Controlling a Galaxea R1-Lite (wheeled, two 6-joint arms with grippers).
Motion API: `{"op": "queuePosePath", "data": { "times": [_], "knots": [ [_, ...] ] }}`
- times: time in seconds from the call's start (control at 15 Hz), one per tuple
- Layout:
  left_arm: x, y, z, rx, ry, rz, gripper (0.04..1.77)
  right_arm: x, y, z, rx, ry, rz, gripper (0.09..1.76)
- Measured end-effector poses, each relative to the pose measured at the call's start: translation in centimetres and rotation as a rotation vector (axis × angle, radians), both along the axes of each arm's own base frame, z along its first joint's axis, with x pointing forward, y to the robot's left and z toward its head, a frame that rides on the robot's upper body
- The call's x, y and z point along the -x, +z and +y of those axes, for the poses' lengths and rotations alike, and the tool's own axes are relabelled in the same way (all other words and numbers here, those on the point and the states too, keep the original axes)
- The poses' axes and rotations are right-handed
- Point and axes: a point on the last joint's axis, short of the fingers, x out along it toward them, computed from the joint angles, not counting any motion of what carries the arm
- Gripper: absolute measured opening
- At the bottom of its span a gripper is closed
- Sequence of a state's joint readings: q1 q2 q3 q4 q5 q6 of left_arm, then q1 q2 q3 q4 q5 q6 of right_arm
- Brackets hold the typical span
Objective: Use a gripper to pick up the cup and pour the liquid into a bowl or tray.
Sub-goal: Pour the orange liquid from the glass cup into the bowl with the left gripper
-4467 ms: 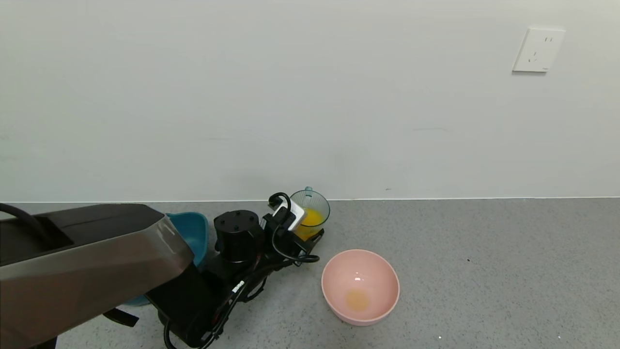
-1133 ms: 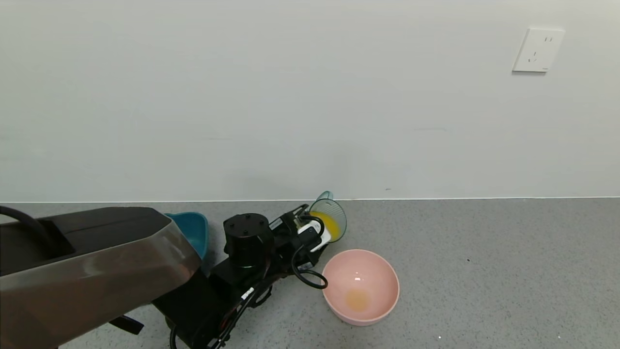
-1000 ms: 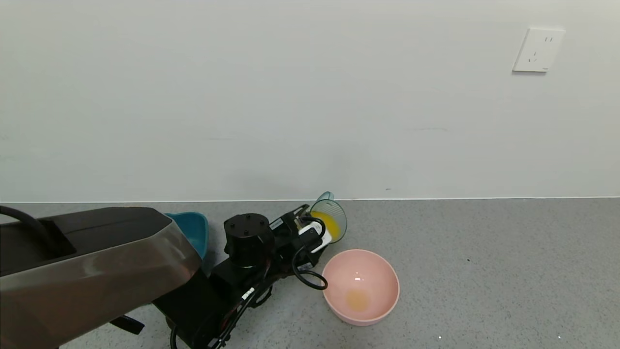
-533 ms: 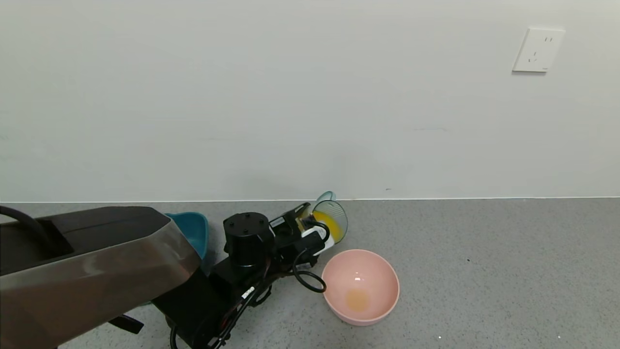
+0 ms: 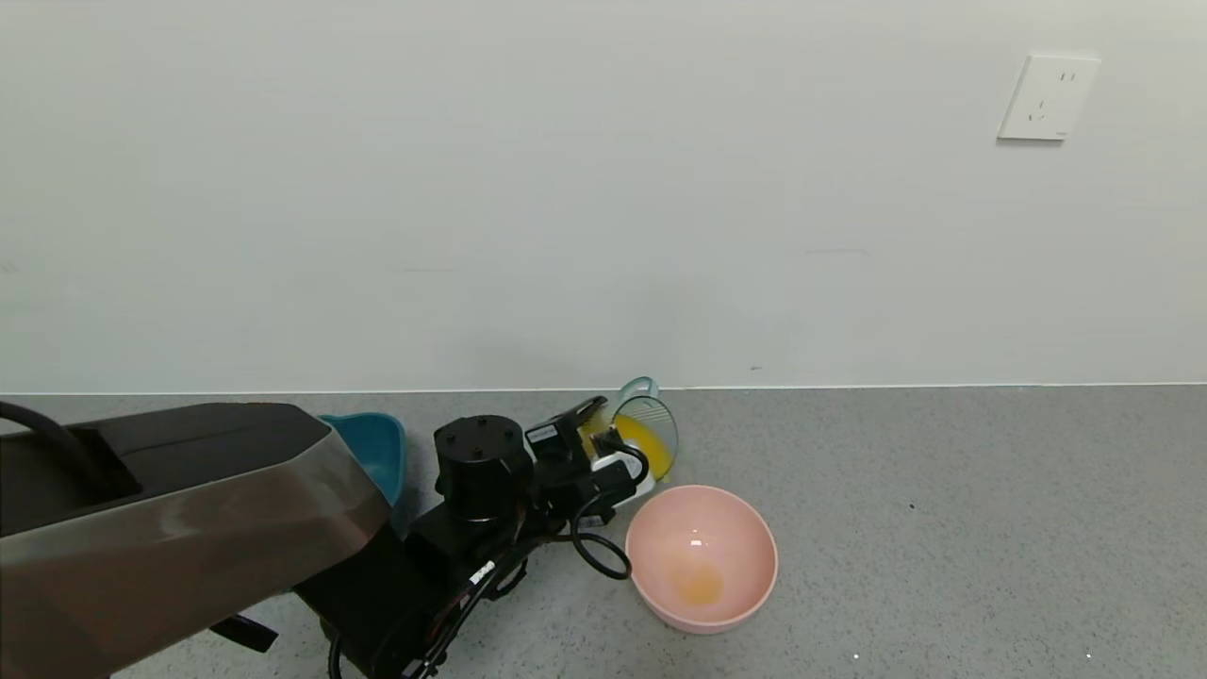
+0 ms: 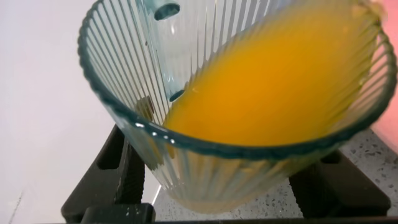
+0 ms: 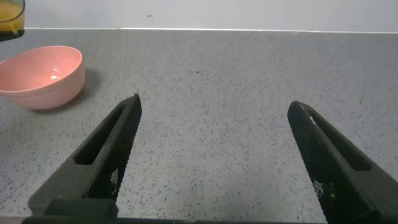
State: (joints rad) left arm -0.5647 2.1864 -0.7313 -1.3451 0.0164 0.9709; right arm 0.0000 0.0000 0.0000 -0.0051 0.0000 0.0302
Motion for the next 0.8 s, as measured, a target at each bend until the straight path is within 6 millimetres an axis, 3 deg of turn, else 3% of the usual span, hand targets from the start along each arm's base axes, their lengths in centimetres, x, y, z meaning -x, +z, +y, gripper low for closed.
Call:
{"op": "queuePosePath", "data": {
  "times": [0.8],
  "knots": [
    [1.1, 0.8, -0.8, -0.126, -0.035, -0.04, 1.29, 0.0, 0.0, 0.0, 0.0, 0.0, 0.0, 1.71]
  ]
}}
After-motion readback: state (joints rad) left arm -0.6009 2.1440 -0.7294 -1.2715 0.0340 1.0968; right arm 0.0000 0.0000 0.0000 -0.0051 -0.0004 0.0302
